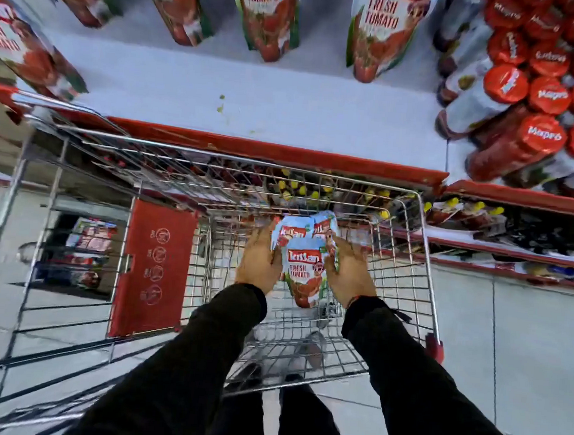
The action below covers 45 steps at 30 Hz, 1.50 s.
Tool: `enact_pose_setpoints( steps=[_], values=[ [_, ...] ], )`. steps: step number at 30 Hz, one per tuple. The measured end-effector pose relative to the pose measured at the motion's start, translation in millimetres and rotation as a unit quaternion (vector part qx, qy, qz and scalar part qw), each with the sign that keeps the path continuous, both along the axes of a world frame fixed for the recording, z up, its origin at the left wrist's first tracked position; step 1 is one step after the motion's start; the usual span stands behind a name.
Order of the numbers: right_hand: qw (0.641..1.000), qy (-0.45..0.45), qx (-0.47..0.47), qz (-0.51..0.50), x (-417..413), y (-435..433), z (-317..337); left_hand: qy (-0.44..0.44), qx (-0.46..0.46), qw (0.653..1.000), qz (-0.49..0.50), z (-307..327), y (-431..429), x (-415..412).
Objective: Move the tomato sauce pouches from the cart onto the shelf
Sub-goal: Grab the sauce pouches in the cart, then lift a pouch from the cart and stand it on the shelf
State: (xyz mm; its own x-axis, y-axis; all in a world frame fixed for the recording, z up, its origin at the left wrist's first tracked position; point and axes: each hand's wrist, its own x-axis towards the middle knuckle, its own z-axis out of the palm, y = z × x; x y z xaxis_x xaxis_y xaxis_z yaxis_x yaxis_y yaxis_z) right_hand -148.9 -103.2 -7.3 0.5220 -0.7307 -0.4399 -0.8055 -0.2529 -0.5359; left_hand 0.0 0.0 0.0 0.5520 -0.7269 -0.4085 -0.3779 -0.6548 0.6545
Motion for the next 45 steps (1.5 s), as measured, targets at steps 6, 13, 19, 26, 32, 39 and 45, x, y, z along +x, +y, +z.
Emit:
enact_pose_setpoints(
  steps=[6, 13, 19, 26, 32, 39, 45],
  values=[
    [0.994, 0.008, 0.102, -0.049, -0.9, -6.5, -59.0, 0.091, 0.071, 0.993, -0.039, -72.4, -6.1, 0.4],
    [0.983, -0.029, 0.129, -0.124, -10.3, -4.0, -92.5, 0.104, 0.109, 0.986, 0.073, -101.2, -9.4, 1.2],
    [0.978, -0.075, 0.118, -0.156, -24.5, 7.2, -78.2, 0.047, 0.068, 0.996, 0.043, -90.6, 12.1, -7.7],
    [0.983, -0.100, 0.113, -0.102, -26.6, 11.5, -16.5, 0.038, 0.006, 0.996, 0.080, -21.8, 32.3, -13.1],
    [0.984, -0.146, 0.073, -0.066, -12.8, 16.5, 53.5, -0.001, -0.053, 0.994, 0.094, 49.3, 48.9, 2.4],
    [0.969, -0.239, 0.025, -0.050, 23.9, 26.6, 117.5, -0.034, -0.160, 0.981, 0.100, 116.4, 65.0, 43.7],
    [0.948, -0.314, 0.018, -0.042, 83.1, 25.8, 164.1, -0.097, -0.230, 0.963, 0.101, 167.8, 63.5, 100.3]
  ],
)
